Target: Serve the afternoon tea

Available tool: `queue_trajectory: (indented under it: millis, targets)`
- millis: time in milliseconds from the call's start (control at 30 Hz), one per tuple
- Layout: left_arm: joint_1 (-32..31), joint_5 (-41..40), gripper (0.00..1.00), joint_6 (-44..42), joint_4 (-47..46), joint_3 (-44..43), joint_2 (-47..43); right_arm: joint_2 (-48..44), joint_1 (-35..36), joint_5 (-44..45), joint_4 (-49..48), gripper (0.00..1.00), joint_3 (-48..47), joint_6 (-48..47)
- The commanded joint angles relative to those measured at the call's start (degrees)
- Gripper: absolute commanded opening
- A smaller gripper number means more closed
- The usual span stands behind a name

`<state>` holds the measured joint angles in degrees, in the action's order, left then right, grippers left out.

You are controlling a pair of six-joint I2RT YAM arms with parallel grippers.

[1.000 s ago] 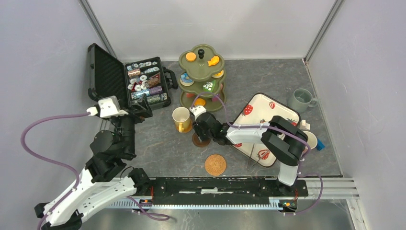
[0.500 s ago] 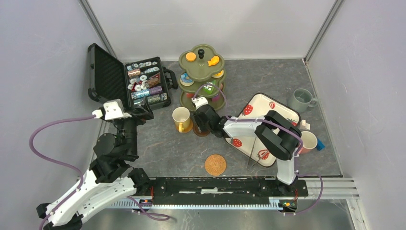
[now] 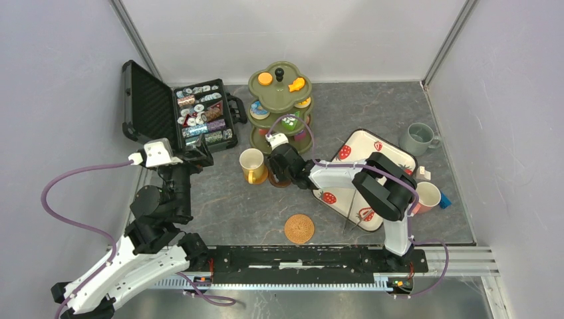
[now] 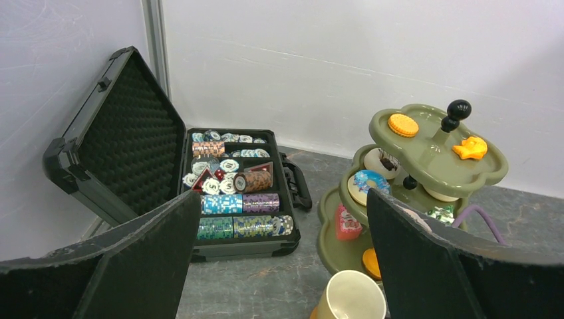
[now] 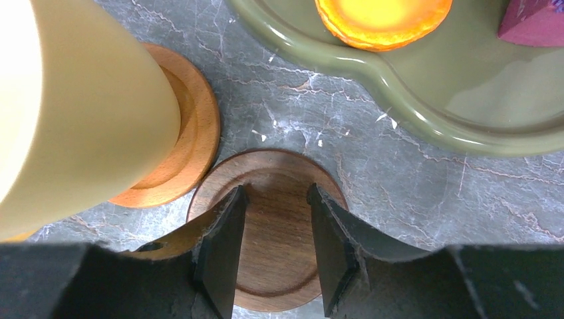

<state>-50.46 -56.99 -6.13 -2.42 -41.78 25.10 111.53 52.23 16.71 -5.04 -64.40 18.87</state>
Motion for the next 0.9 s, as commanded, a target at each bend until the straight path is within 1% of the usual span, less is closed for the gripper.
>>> queue_trajectory:
  millis: [0,100,167,233,500,600,667,767,867]
  targets:
    - [0.36,-0.55,1.00,-2.45,-1.83,0.19,-0.82,0.81,-0.73,1.36,6.83,0.49,-1.29,-1.47]
    - [0.40,-0.33,1.00,-1.91,-1.07,0.03,-1.08,0.17,-0.68,1.40,7.50,0.51,-1.70,-1.82]
    - [0.37,-0.52,1.00,-1.68,-0.68,-0.10,-1.38,-0.72,-0.70,1.23,7.76,0.58,-1.42,-2.36]
    - [0.40,-0.80,1.00,-1.51,-0.68,-0.02,-1.96,-2.19,-0.72,0.89,7.21,0.61,-0.52,-3.33]
    - [0.40,-0.23,1.00,-0.56,-0.05,-0.06,-2.84,-12.59,-0.69,0.30,5.53,0.64,3.18,-7.13]
    - [0.37,-0.14,1.00,-0.23,0.50,-0.24,-2.97,-15.21,-1.01,2.20,7.06,0.65,4.19,-6.88]
    - [0.39,-0.05,1.00,0.05,0.77,-0.32,-3.34,-16.53,-2.00,2.00,7.22,0.65,6.11,-5.41]
    - [0.41,-0.02,1.00,0.25,1.01,-0.28,-3.76,-17.95,-4.98,-1.93,5.54,0.66,10.52,-1.73]
    - [0.38,0.04,1.00,0.32,0.95,-0.16,-3.84,-18.54,-8.62,-10.44,-0.16,0.66,16.14,2.62]
